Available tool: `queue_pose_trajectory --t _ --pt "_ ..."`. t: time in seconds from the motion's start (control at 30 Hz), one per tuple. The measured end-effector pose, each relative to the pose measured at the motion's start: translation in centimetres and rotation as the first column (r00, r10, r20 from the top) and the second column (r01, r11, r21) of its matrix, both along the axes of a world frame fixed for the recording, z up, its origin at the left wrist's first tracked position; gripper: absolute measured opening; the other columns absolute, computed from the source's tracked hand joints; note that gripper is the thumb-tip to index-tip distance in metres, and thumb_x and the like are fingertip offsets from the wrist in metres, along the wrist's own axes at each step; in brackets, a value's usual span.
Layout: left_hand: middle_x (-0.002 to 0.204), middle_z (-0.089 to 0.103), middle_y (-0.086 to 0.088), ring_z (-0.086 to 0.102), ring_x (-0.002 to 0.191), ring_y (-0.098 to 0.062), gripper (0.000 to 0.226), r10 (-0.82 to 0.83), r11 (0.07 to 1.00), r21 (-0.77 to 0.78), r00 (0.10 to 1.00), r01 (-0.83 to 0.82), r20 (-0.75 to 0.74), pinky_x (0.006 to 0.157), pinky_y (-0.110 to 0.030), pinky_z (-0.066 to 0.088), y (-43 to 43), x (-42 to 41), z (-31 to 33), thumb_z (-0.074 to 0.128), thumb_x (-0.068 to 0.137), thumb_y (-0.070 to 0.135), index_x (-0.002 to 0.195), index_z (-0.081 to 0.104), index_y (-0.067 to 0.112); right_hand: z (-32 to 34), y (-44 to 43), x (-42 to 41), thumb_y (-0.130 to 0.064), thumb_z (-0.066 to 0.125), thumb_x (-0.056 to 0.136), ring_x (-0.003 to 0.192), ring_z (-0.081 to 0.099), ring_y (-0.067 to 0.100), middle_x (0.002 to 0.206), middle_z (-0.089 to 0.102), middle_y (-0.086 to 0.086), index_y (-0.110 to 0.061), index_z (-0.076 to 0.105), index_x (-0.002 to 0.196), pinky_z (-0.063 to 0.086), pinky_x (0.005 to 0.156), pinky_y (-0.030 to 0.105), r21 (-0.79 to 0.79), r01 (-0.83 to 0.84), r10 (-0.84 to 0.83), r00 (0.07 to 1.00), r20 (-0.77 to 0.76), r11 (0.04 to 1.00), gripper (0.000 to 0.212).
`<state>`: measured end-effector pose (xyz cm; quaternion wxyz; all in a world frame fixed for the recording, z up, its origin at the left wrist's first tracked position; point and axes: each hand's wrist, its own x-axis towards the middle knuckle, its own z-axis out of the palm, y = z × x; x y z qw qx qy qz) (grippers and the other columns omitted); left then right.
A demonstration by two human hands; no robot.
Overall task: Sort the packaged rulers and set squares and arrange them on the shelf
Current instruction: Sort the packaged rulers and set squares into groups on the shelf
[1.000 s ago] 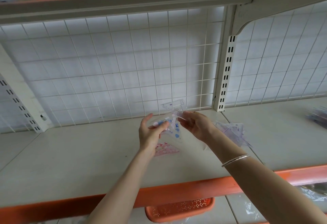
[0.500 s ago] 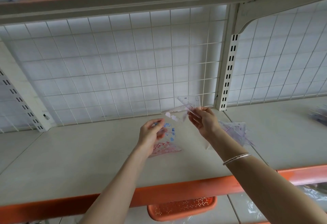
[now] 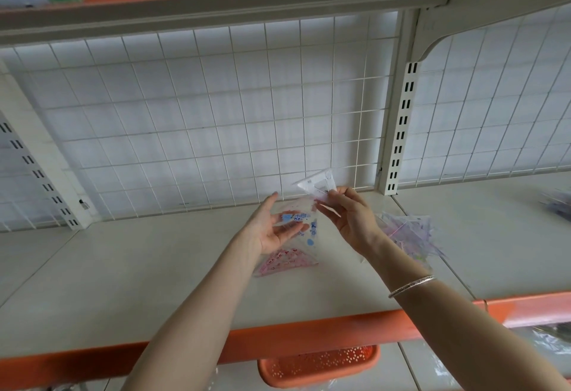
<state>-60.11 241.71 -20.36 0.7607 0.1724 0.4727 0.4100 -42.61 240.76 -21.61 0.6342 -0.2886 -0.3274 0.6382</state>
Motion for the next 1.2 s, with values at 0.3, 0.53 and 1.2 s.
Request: queue_pose_trajectory --t 0.3,0.53,1.2 --pt "0.082 0.063 -0.027 0.068 0.052 -0.031 0.012 0.122 0.985 0.135 0.988 -0.109 -0.090 0.049 -0.025 0.057 0.4 0.2 0.5 0.053 0.091 0.000 0.099 0.057 -0.008 0.7 -0.2 0.0 0.004 0.054 0.087 0.087 0.065 0.018 0.087 0.065 0.013 -0.008 0.051 0.071 0.054 0.082 0.025 0.054 -0.051 0.040 0.982 0.183 0.997 0.021" --pt "0.108 0.066 -0.024 0.072 0.070 -0.028 0.024 0.258 0.920 0.307 0.966 -0.243 -0.007 0.062 -0.024 0.059 0.2 0.6 0.1 0.059 0.093 0.008 0.111 0.061 -0.007 0.7 0.5 0.8 -0.003 0.054 0.091 0.089 0.065 0.024 0.082 0.068 0.008 -0.005 0.057 0.087 0.053 0.078 0.035 -0.283 0.075 -0.101 0.992 -0.081 0.956 0.005" --pt "0.119 0.060 -0.023 0.066 0.088 -0.029 0.010 0.588 0.717 0.429 0.807 -0.549 0.050 0.075 -0.026 0.057 -0.5 -4.0 0.1 0.058 0.088 -0.009 0.096 0.062 -0.004 -0.2 -2.1 -0.3 0.014 0.049 0.086 0.056 0.068 0.025 0.065 0.069 0.018 0.000 0.049 0.083 0.054 0.049 0.026 -0.384 -0.025 0.218 0.857 0.467 0.923 0.015"
